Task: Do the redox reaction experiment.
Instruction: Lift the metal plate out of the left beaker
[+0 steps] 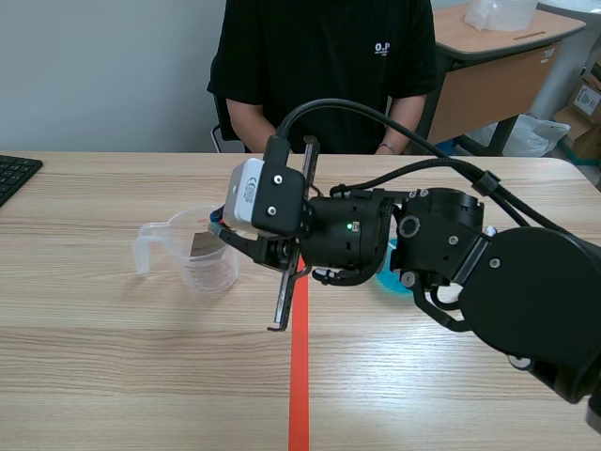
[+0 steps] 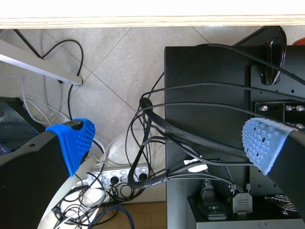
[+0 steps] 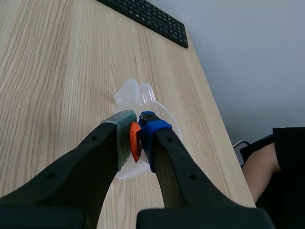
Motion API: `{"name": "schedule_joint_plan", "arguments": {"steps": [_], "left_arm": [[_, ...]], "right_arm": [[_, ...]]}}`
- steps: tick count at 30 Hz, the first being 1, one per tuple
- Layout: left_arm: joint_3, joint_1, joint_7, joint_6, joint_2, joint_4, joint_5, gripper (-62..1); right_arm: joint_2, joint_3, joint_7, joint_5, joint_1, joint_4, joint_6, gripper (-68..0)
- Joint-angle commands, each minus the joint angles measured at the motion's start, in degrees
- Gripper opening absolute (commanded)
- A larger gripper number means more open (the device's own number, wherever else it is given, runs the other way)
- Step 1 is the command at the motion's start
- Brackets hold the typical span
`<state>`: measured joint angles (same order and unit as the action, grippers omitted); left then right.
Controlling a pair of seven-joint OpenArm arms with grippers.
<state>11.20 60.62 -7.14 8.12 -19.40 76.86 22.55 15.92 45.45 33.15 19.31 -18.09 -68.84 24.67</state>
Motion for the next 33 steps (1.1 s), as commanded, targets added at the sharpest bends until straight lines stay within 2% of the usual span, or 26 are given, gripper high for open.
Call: {"name": "schedule_joint_plan", "arguments": {"steps": [1,7,11,17,22,27,30,33], "left_arm": [[0.33,0.31,-0.55,0.15,-0.31,0.66,0.33,1.4],[0.33,0.31,-0.55,0.15,-0.31,0.66,0.33,1.4],[0.33,0.31,-0.55,0.15,-0.31,0.66,0.33,1.4],[0.33,0.31,-0.61,0.15,-0.31,0.66,0.33,1.4],[0.33,0.31,-0.74,0.15,-0.31,0.66,0.33,1.4],[0.33,0.33,-0.33,0.15,-0.31,0.66,0.31,1.4],[0.33,0.33,-0.35,0.15,-0.31,0.66,0.31,1.4],[0.33,0.33,-0.35,0.15,-0.31,0.66,0.31,1.4]], "right_arm": [[0.44,-0.37,0.72,-0.59,-0.98,-1.01,-0.24,-66.0],[0.44,-0.39,2.62,-0.96,-0.98,-1.73,0.52,-66.0],[0.44,-0.52,2.05,-3.61,-0.98,-3.34,0.74,-66.0],[0.44,-0.55,-4.0,-8.72,-0.98,-8.5,3.17,-66.0],[0.44,-1.18,-11.15,-13.99,-0.96,-13.42,3.72,-66.0],[0.44,-3.8,-17.05,-19.37,-0.96,-18.21,5.92,-66.0],[0.46,-6.08,-20.94,-22.32,-0.96,-21.35,8.11,-66.0],[1.05,-8.0,-25.31,-25.75,-0.96,-24.68,8.46,-66.0]]}}
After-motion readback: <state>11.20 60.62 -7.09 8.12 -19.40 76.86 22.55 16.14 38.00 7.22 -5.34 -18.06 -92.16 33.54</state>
